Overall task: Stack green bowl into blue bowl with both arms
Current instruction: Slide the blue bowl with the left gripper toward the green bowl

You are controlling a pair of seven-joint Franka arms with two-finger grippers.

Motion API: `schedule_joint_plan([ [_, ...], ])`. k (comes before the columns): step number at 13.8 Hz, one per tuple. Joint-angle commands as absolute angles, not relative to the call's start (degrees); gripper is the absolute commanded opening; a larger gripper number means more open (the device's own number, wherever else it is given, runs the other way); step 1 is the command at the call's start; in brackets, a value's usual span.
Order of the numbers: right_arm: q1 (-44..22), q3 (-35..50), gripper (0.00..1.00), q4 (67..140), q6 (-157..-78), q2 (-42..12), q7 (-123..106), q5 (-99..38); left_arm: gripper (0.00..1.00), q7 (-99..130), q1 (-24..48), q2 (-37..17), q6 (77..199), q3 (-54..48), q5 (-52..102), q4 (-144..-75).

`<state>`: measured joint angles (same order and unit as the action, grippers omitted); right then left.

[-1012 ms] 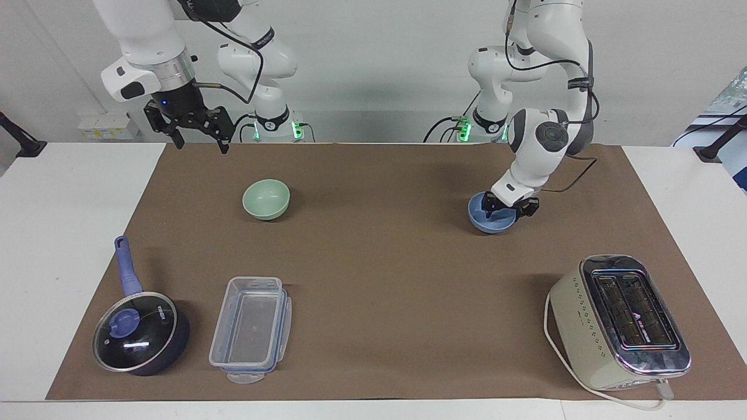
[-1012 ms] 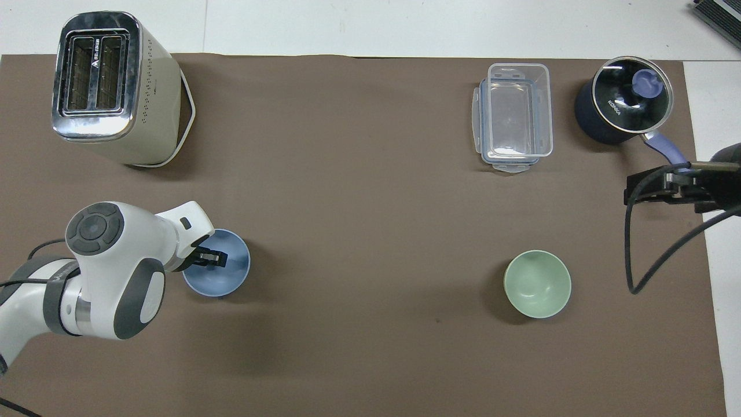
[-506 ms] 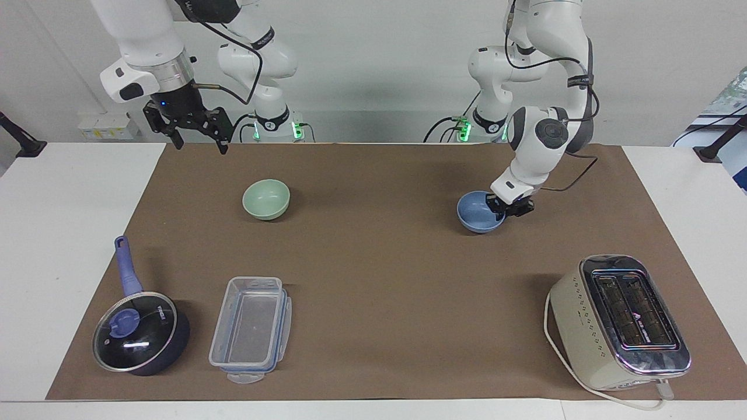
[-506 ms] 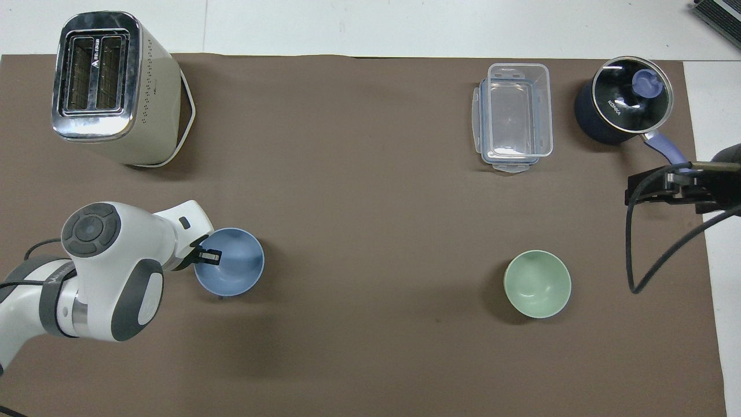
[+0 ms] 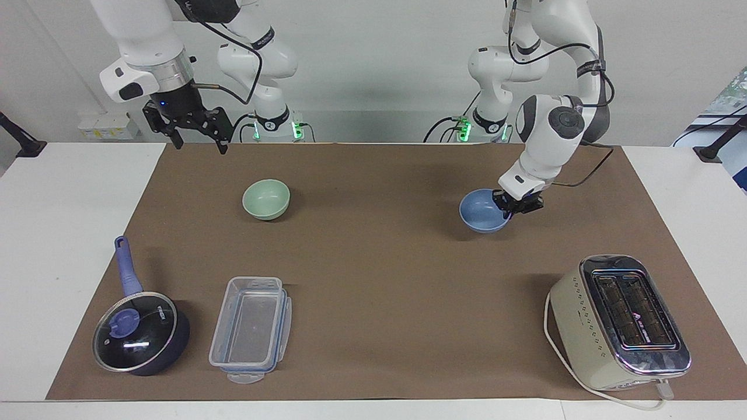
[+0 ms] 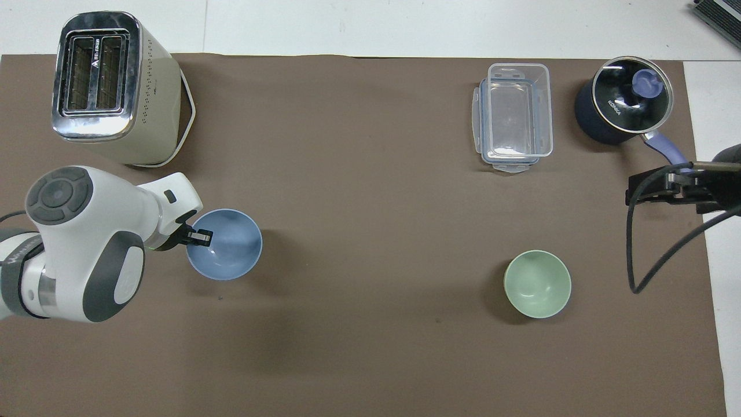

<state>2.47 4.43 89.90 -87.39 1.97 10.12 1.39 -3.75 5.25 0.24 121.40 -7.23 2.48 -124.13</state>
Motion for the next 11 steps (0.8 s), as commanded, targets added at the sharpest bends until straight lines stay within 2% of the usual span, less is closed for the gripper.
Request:
schedule_joint_plan([
  [1, 3.3, 4.8, 1.0, 91.4, -87.6, 3.3, 10.5, 0.9, 0.0, -7.4, 5.5, 0.1, 115.1, -6.7, 8.4, -119.5],
  [5, 3.3, 4.7, 1.0, 91.4, -87.6, 3.3, 10.5, 0.9, 0.0, -11.5, 7.1, 0.2, 113.0, -7.2, 13.7, -119.2],
  [11, 3.3, 4.7, 1.0, 91.4, -87.6, 3.4, 10.5, 0.9, 0.0, -1.0, 19.7, 0.5, 115.7, -7.2, 14.1, -120.0],
])
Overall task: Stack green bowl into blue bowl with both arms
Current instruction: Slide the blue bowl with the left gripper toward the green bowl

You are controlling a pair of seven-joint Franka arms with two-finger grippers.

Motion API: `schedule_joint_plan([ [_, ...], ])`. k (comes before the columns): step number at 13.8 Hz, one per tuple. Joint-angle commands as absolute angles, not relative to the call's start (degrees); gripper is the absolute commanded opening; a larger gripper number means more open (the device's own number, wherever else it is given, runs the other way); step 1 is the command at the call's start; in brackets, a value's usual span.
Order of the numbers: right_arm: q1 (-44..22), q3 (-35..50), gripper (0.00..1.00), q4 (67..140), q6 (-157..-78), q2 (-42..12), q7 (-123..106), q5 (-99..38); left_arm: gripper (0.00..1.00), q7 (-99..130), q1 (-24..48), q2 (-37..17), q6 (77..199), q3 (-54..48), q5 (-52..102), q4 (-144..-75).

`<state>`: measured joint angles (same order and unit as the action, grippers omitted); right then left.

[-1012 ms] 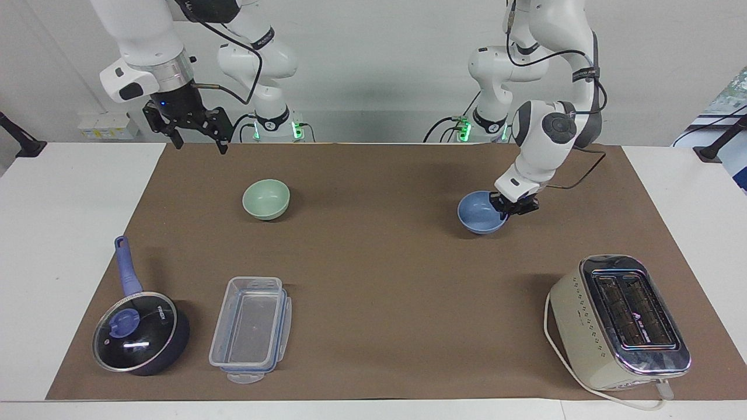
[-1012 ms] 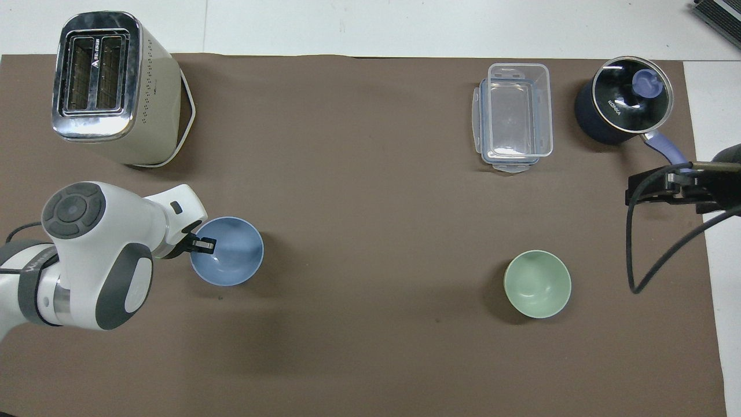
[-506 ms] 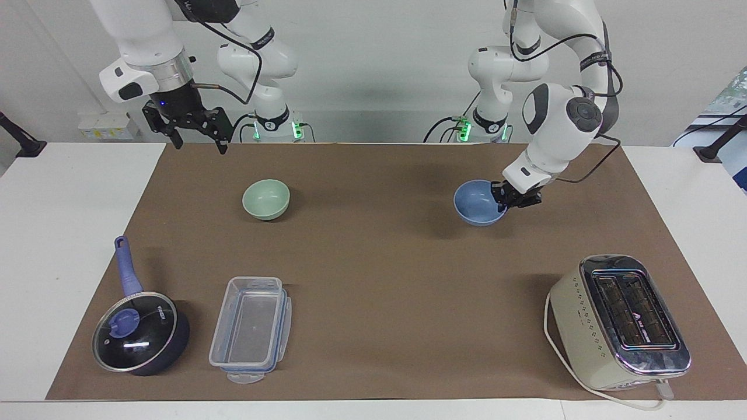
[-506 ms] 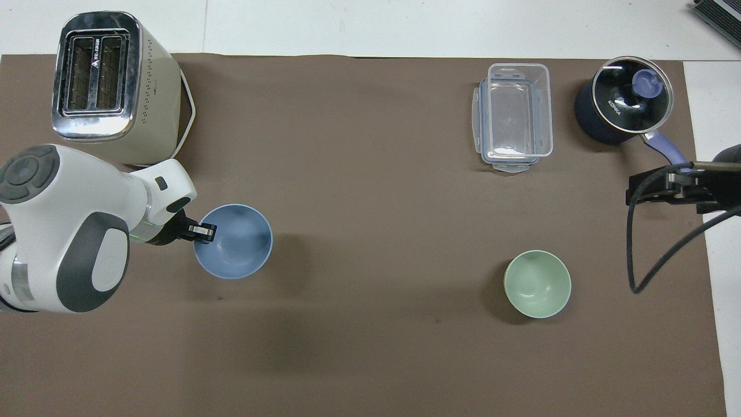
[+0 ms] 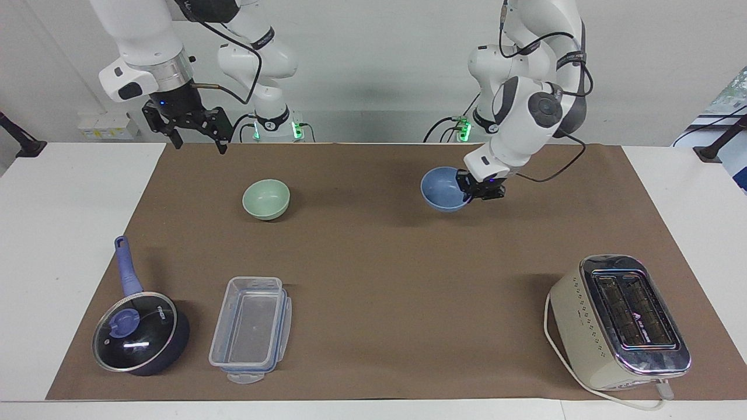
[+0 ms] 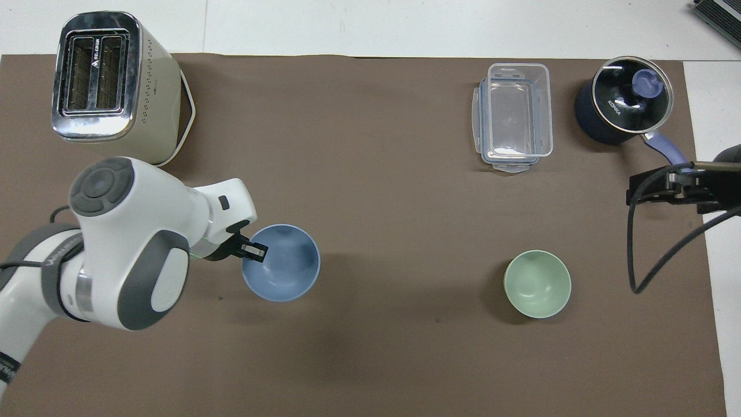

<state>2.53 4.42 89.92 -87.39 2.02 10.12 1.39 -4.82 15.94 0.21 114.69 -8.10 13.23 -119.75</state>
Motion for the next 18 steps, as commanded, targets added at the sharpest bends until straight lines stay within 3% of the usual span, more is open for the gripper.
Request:
schedule_joint_plan([
  [1, 3.3, 4.7, 1.0, 91.4, -87.6, 3.4, 10.5, 0.9, 0.0, 1.5, 21.5, 0.4, 117.1, -7.2, 14.1, -120.1],
  [12, 3.3, 4.7, 1.0, 91.4, -87.6, 3.3, 10.6, 0.9, 0.0, 17.2, 35.8, -3.8, 136.2, -7.3, 14.2, -130.0],
  [13, 3.3, 4.7, 1.0, 91.4, -87.6, 3.4, 10.6, 0.9, 0.13, 17.2, 35.9, -4.1, 137.4, -7.3, 14.2, -130.8],
  [14, 3.3, 4.7, 1.0, 91.5, -87.6, 3.4, 10.6, 0.9, 0.99, 17.1, 35.9, -4.9, 139.5, -7.3, 14.2, -131.7],
  [18, 3.3, 4.7, 1.0, 91.7, -87.7, 3.4, 10.6, 0.9, 1.0, 16.9, 35.3, -3.4, 137.7, -7.2, 14.2, -131.0],
])
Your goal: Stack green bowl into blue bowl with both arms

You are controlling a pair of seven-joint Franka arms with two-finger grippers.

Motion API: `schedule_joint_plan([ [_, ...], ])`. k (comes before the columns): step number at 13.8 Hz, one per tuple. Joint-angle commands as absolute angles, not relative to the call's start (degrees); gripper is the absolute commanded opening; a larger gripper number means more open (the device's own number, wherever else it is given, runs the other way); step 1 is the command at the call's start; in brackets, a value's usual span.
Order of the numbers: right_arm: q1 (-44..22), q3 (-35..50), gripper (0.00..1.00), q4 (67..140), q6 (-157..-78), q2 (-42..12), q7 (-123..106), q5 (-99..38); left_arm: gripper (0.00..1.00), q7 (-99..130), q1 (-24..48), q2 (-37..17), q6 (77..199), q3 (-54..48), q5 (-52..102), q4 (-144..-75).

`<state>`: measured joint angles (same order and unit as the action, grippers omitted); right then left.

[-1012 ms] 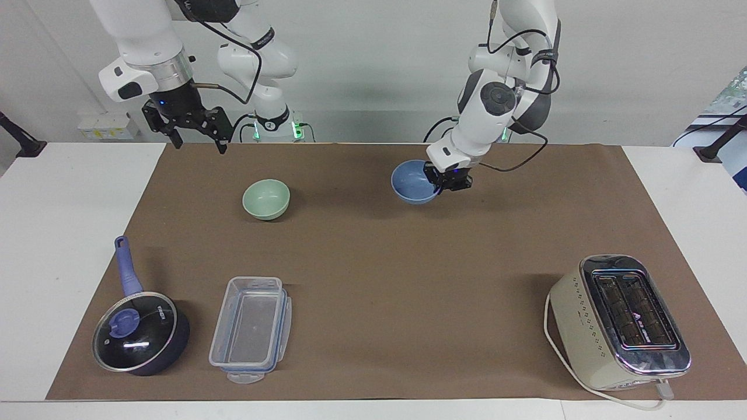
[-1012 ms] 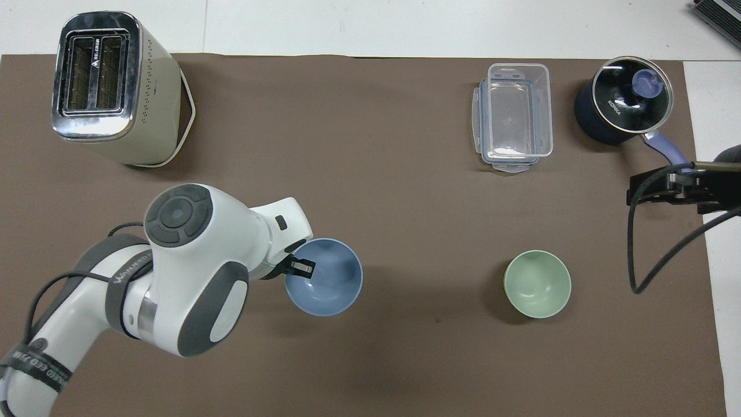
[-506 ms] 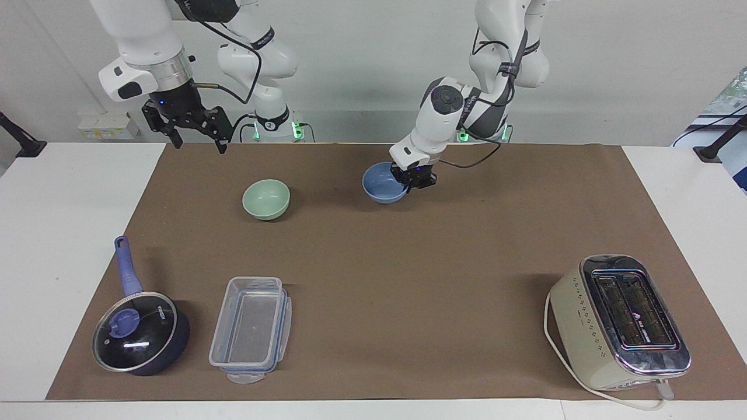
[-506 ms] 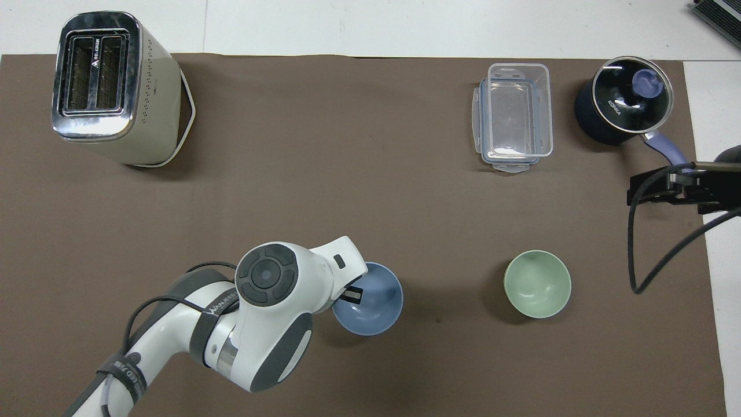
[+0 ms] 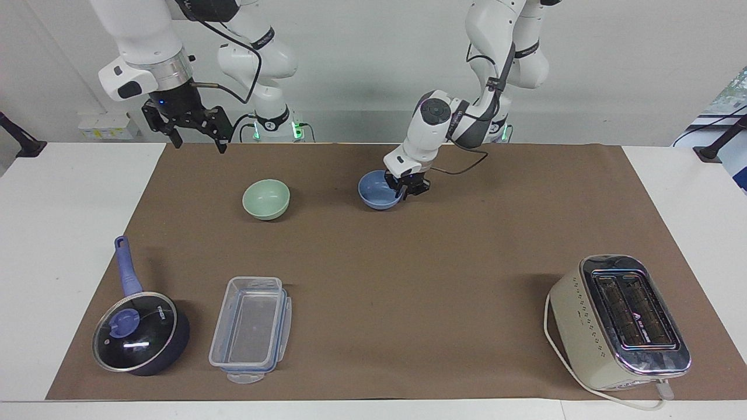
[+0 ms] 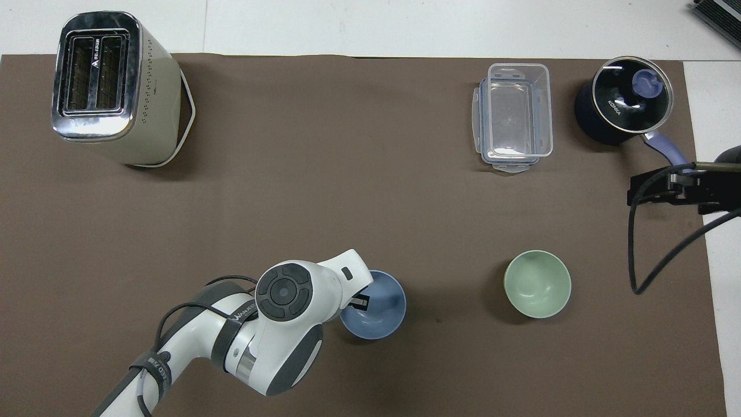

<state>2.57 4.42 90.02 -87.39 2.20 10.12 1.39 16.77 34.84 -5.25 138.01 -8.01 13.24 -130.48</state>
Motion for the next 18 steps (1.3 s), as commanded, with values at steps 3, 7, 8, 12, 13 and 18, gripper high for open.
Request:
schedule_joint_plan([
  [3, 3.3, 4.7, 1.0, 91.7, -87.6, 3.4, 10.5, 0.9, 1.0, 16.6, 33.2, -1.4, 131.3, -7.0, 14.2, -127.7],
  [7, 3.2, 4.7, 1.0, 91.7, -87.6, 3.4, 10.6, 0.9, 1.0, 16.1, 28.2, 0.0, 118.8, -6.4, 13.3, -119.2],
  [8, 3.2, 4.7, 1.0, 91.6, -87.6, 3.4, 10.5, 0.9, 1.0, 14.9, 26.6, 0.1, 116.3, -6.3, 13.2, -117.0],
  [12, 3.2, 4.7, 1.0, 91.7, -87.6, 3.4, 10.5, 0.9, 1.0, 11.0, 17.9, -0.4, 110.1, -6.3, 11.4, -109.7],
  [13, 3.2, 4.7, 1.0, 91.6, -87.6, 3.4, 10.5, 0.9, 1.0, 11.0, 16.5, -0.4, 109.8, -6.3, 9.6, -108.0],
  [18, 3.3, 4.8, 1.0, 91.6, -87.4, 3.4, 10.5, 0.9, 1.0, 10.9, 9.5, -2.2, 103.3, -6.2, 6.8, -97.8],
])
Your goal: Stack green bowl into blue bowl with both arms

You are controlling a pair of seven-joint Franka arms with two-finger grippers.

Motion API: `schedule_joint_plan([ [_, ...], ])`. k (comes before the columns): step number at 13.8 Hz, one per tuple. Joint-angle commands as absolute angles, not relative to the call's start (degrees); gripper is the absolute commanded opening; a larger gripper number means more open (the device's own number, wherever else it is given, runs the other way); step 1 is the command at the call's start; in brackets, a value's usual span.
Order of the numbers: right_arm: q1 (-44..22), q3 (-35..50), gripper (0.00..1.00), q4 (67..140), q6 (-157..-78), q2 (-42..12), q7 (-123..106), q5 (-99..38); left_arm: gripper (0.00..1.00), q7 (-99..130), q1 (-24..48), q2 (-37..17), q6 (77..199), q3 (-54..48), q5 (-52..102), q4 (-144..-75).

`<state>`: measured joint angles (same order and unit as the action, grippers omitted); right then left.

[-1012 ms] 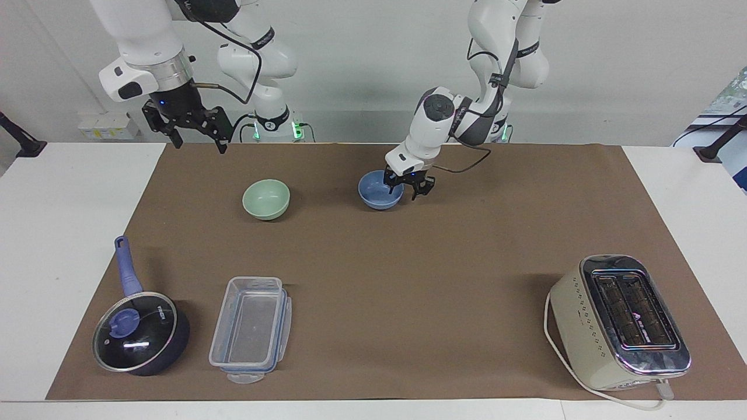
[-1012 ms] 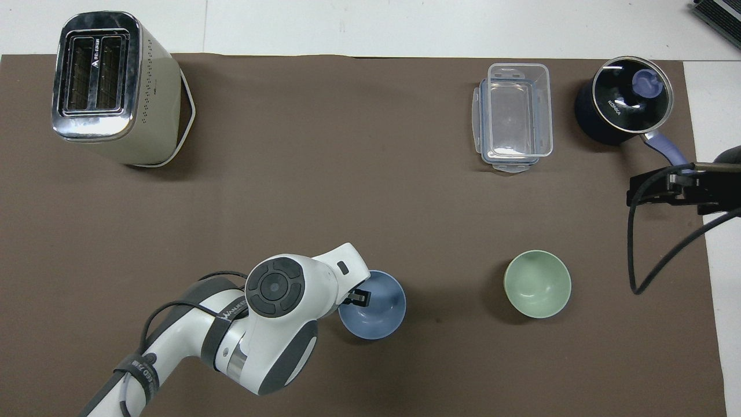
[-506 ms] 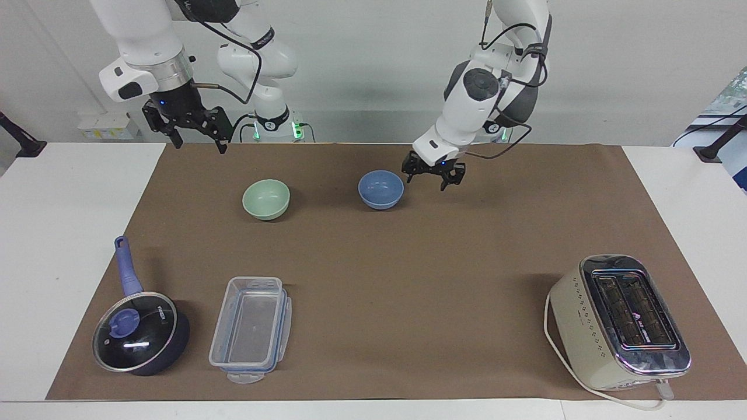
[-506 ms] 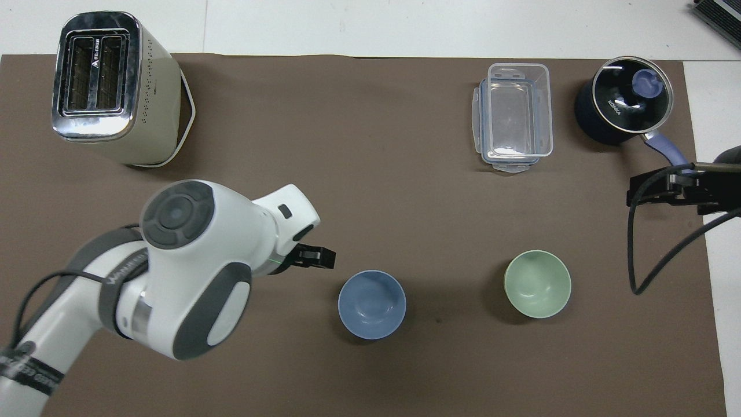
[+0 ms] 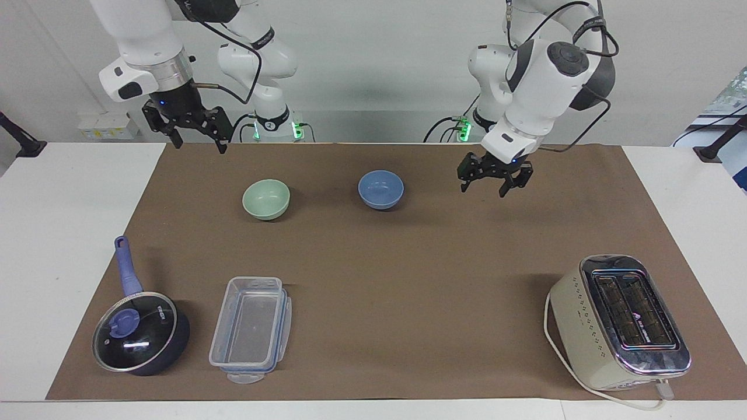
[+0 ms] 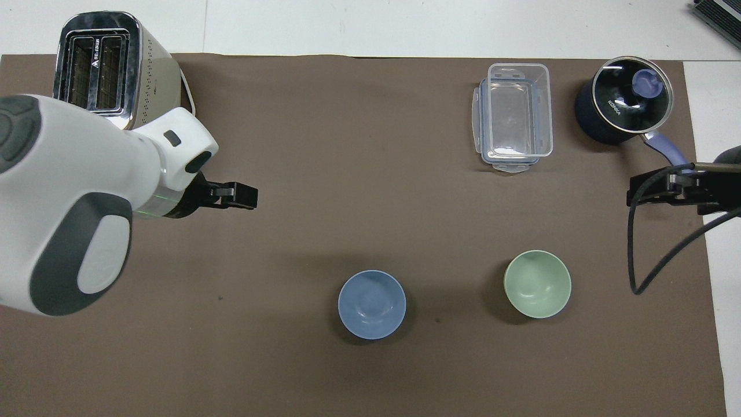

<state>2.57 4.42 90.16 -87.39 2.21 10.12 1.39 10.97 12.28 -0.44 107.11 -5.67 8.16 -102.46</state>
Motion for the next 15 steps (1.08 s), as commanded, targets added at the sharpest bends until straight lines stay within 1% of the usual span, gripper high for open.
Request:
schedule_joint_plan([
  [1, 3.3, 4.8, 1.0, 91.6, -87.4, 3.4, 10.5, 0.9, 1.0, 10.9, 7.6, -2.3, 101.6, -6.3, 5.7, -96.3],
  [4, 3.3, 4.8, 1.0, 91.6, -87.5, 3.4, 10.5, 0.8, 1.0, 7.7, 3.3, -2.2, 98.0, -6.3, 4.1, -93.7],
  [7, 3.2, 4.8, 1.0, 91.6, -87.5, 3.4, 10.5, 0.7, 1.0, 2.3, 0.4, -1.7, 96.7, -6.2, 3.9, -93.6],
  [12, 3.3, 4.8, 1.0, 91.7, -87.5, 3.4, 10.5, 0.7, 1.0, -5.5, -0.3, -1.0, 96.7, -5.9, 0.3, -94.4],
  [15, 3.3, 4.7, 1.0, 92.6, -87.7, 4.0, 9.5, 0.7, 1.0, -5.0, -0.3, -0.7, 96.6, -5.9, 0.0, -94.4],
])
